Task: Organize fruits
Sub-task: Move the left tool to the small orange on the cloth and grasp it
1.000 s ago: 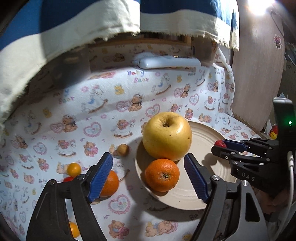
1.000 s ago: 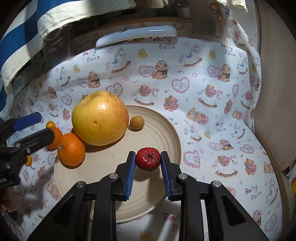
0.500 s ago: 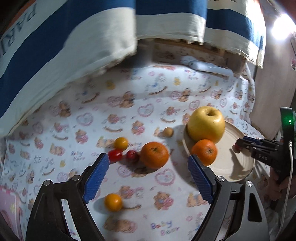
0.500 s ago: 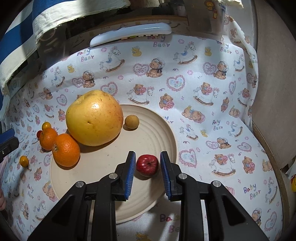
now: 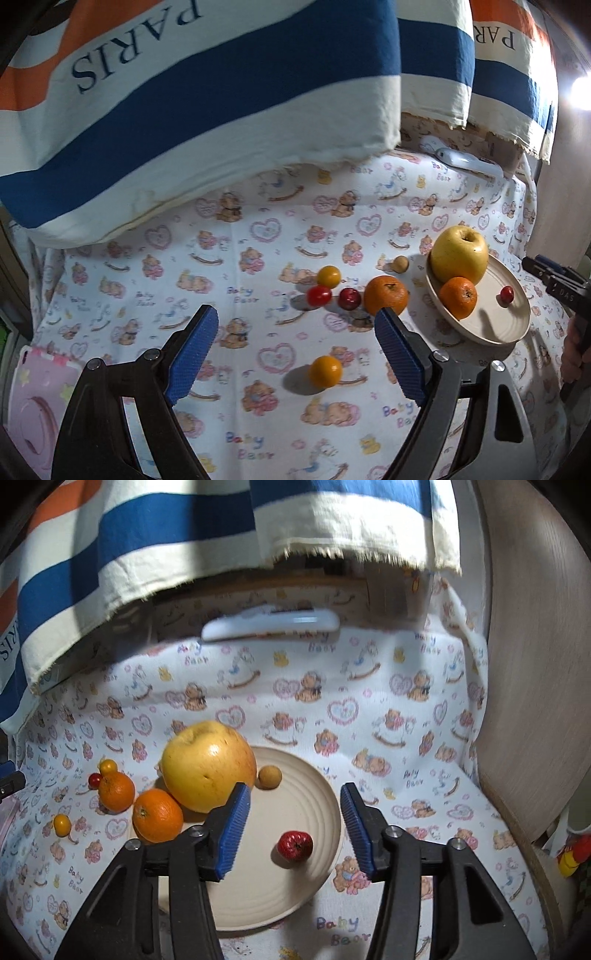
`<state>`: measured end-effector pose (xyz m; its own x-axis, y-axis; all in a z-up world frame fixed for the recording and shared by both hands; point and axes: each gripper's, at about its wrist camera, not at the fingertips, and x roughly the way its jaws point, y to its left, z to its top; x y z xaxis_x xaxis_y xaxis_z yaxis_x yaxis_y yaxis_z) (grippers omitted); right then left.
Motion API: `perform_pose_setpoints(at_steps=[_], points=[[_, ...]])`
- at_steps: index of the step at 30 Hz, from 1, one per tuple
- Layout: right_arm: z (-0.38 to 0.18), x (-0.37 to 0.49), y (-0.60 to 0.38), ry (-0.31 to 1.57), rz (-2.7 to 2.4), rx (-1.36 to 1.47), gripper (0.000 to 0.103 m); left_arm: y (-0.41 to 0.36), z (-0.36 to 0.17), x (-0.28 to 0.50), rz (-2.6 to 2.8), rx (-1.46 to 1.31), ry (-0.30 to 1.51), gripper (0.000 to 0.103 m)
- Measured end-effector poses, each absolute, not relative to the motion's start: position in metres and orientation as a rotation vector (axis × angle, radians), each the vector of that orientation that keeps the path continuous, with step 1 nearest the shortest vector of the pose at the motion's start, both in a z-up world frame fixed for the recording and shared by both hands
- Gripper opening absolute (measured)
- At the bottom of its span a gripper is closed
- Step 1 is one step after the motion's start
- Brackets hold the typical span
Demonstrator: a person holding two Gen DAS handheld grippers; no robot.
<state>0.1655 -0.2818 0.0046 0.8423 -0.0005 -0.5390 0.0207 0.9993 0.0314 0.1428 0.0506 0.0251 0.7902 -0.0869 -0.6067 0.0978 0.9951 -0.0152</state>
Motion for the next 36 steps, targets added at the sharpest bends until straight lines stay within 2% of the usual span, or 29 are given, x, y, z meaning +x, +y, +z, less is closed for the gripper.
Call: perform_pose_setpoints(at_steps=[1, 6, 11, 13, 15, 30, 36], points=[[0.009, 0.162, -0.279, 0.551, -0.008, 0.032, 0.062, 0.054, 0.027, 0.14, -0.095, 0.019, 0.648, 0.086], [0.028, 0.147, -0.261, 0.493, 0.018, 0.015, 0.071, 0.062, 0.027, 0.135, -0.097, 0.016, 0.666, 0.082], [0.037, 0.139, -0.242, 0.475, 0.048, -0.005, 0.073, 0.055, 0.018, 0.136, -0.136, 0.014, 0.694, 0.064], [0.038, 0.137, -0.234, 0.475, 0.067, -0.002, 0.074, 0.05, 0.016, 0.136, -0.143, 0.003, 0.698, 0.05], [0.039, 0.134, -0.229, 0.474, 0.077, 0.001, 0.074, 0.045, 0.014, 0.136, -0.166, -0.01, 0.699, 0.046], [0.012, 0.138, -0.215, 0.522, 0.105, 0.051, 0.074, 0.033, -0.016, 0.147, -0.196, -0.005, 0.772, 0.033], [0.003, 0.142, -0.215, 0.539, 0.11, 0.052, 0.074, 0.032, -0.029, 0.153, -0.204, -0.01, 0.813, 0.031]])
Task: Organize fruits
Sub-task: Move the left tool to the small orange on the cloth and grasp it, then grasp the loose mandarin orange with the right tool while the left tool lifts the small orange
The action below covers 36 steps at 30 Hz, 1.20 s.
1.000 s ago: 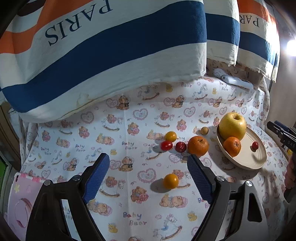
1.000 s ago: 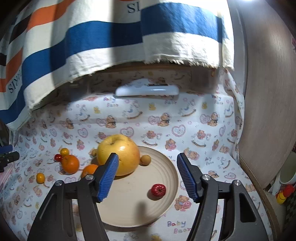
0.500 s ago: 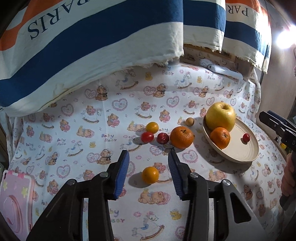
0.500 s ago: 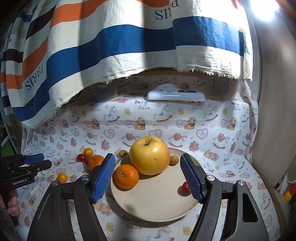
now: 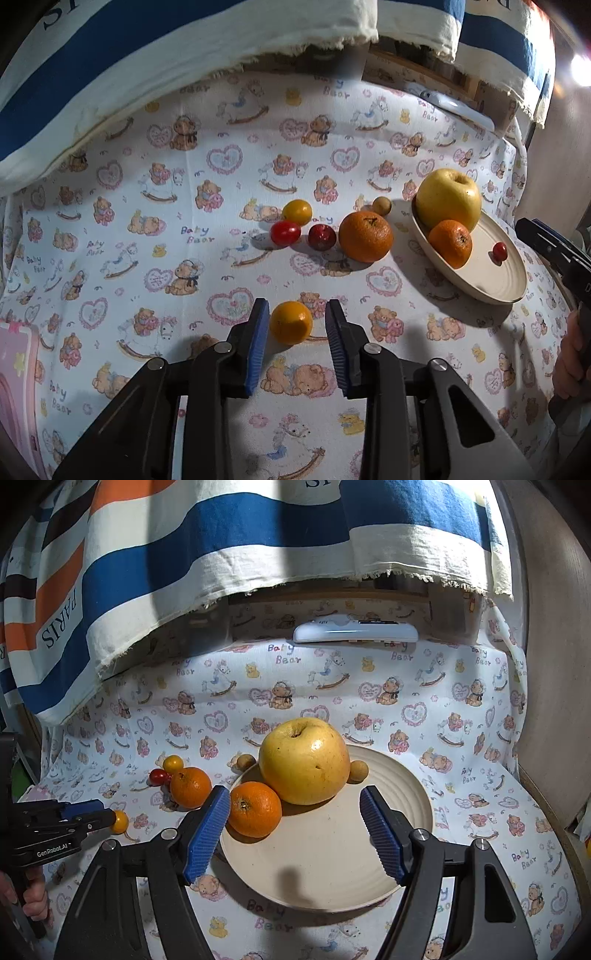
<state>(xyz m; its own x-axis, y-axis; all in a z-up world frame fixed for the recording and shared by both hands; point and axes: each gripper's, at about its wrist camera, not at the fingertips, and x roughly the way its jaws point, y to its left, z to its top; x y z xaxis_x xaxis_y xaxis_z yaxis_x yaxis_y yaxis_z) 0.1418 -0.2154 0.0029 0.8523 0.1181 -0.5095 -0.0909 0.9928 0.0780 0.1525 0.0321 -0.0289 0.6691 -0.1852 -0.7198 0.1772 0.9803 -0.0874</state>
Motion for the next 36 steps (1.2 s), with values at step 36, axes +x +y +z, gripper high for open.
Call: perform_pose_setpoints(at_steps=[36], points=[[0.006, 0.141, -0.189, 0.562, 0.169, -0.014, 0.074, 0.059, -0.018, 0.152, -0.161, -0.069, 0.777, 0.027]])
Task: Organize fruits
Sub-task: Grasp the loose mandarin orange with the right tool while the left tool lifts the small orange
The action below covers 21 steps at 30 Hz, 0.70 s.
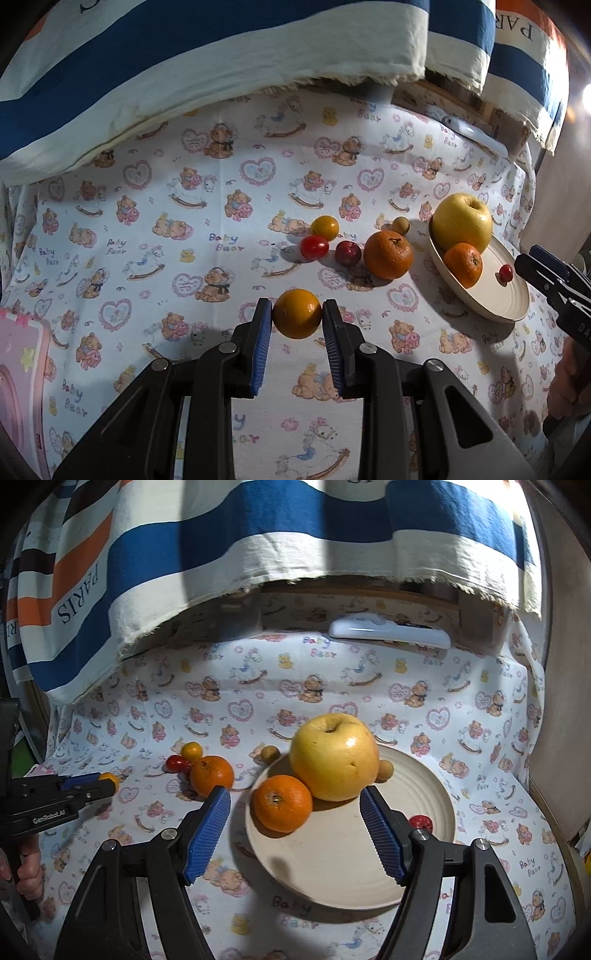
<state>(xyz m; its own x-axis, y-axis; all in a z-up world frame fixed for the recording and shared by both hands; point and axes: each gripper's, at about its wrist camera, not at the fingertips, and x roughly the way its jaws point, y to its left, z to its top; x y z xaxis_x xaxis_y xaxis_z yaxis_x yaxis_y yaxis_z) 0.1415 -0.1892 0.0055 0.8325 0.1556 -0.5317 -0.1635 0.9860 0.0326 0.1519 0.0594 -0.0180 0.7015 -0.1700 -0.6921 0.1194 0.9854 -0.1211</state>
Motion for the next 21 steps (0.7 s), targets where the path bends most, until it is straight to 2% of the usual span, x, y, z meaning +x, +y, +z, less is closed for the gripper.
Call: perform_pose_setpoints(at_steps=[12, 15, 21], points=[[0.02, 0.15, -0.145, 0.568, 0.253, -0.041, 0.075, 0.081, -0.01, 0.152, -0.106, -0.113, 0.744, 0.027], [0.017, 0.159, -0.134, 0.591, 0.268, -0.052, 0.086, 0.085, -0.012, 0.154, -0.078, -0.107, 0.728, 0.027], [0.002, 0.185, -0.109, 0.676, 0.318, -0.086, 0.086, 0.093, -0.022, 0.161, -0.057, -0.123, 0.753, 0.027]])
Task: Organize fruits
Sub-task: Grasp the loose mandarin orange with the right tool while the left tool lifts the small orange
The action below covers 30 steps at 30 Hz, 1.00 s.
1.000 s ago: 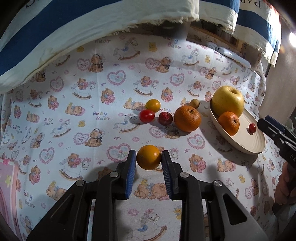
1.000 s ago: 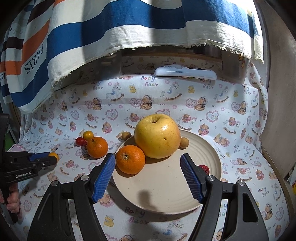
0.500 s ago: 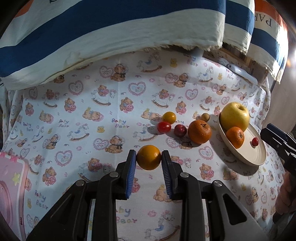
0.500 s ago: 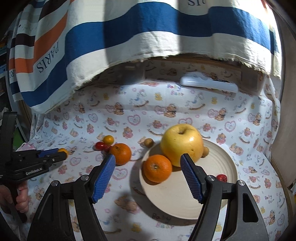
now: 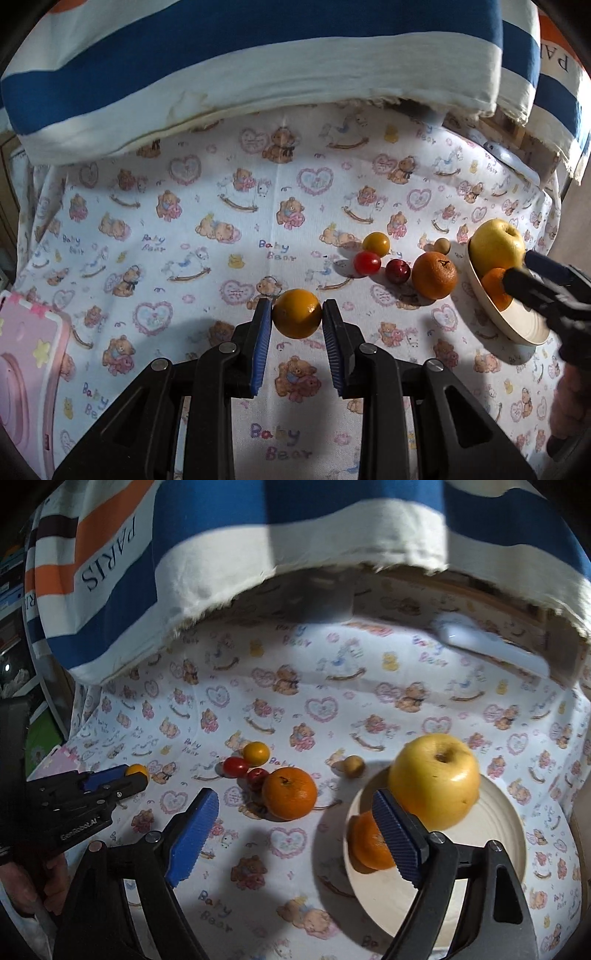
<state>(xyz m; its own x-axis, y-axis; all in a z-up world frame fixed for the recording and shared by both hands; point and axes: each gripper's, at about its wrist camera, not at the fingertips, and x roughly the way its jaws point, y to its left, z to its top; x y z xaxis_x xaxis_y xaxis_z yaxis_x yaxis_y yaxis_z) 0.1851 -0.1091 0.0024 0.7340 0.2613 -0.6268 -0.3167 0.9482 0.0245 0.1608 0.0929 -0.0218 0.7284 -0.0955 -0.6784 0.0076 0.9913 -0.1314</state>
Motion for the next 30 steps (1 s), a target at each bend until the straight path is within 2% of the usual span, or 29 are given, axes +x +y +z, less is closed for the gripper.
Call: perform_pose_setpoints(at_steps=[7, 15, 19, 23, 30], points=[[-0.026, 0.223, -0.077, 0.835, 0.396, -0.165, 0.086, 0.099, -0.019, 0.161, -0.037, -0.136, 0.748, 0.027], [-0.039, 0.246, -0.066, 0.853, 0.384, -0.209, 0.086, 0.1, -0.02, 0.161, -0.036, -0.134, 0.758, 0.027], [-0.048, 0.257, -0.068, 0.876, 0.339, -0.213, 0.066, 0.098, -0.017, 0.158, -0.041, -0.128, 0.743, 0.027], [-0.052, 0.259, -0.07, 0.882, 0.317, -0.228, 0.053, 0.094, -0.01, 0.153, -0.052, -0.126, 0.716, 0.027], [-0.054, 0.253, -0.071, 0.876, 0.319, -0.221, 0.051, 0.094, -0.006, 0.149, -0.058, -0.136, 0.701, 0.027]])
